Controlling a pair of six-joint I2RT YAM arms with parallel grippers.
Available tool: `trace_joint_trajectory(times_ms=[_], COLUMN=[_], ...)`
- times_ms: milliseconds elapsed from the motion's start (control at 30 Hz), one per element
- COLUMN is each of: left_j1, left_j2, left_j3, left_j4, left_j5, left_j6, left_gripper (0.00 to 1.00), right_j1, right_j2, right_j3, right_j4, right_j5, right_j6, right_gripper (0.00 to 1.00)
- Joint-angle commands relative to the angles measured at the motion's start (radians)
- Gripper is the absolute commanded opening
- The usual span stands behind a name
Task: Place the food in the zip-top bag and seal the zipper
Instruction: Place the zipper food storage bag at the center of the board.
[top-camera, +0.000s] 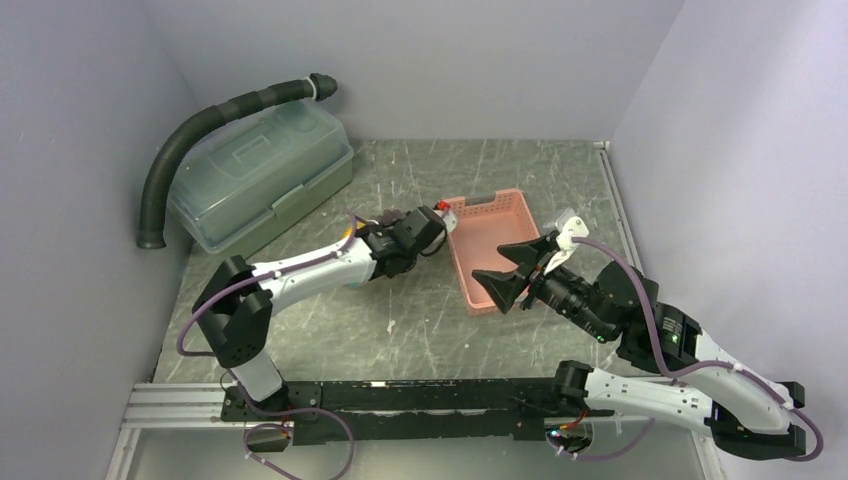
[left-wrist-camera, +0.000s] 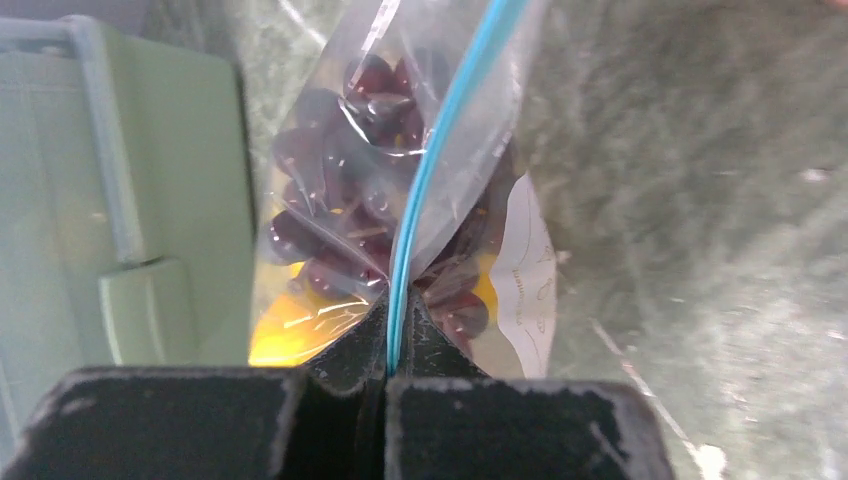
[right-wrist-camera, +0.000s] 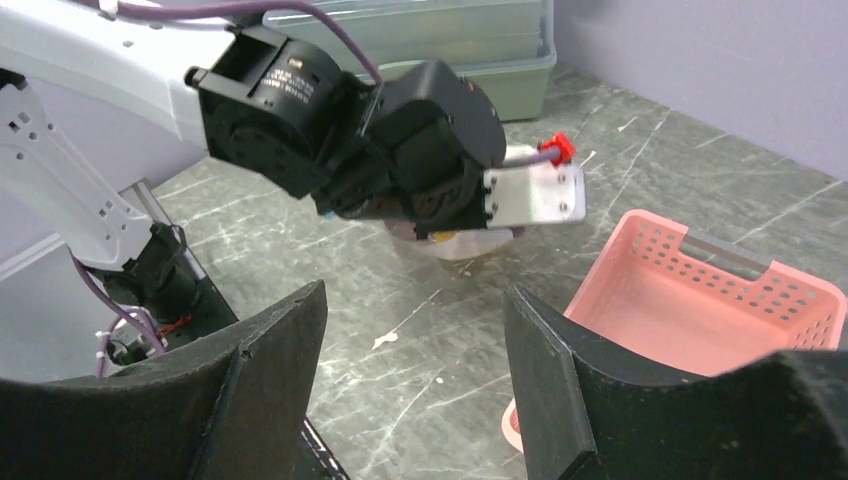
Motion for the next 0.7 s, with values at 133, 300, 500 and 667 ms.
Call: trace_joint_trajectory(times_ms=[133,300,500,667], left_j1=[-0.087,-0.129,-0.158,-0.187], left_j2=[0.034,0.027,0.009,-0.038], left_j3=[0.009,-0.012,-0.063,-0.108], left_j4=[-0.081,-0.117,-0.145,-0.136], left_j5=[0.058,0.058,0.082,0.114], left_j6=[-0.246,-0.331,-0.419,-0.465], left_gripper=[0.01,0.21,0.37,0.47], right_j1=[0.000,0.000,0.000,0.000], right_j2=[-0.006,0.003,0.014,0.030], right_j3=[0.013,0.007,-0.010,-0.009], right_j4=[-0.008,-0.003,0.011,0.006], right_j5=[0.021,0.022,0.035,0.045], right_j6=[-0.026,-0.023,-0.014,-0.011], right_gripper=[0.69,0.70,0.72,0.73])
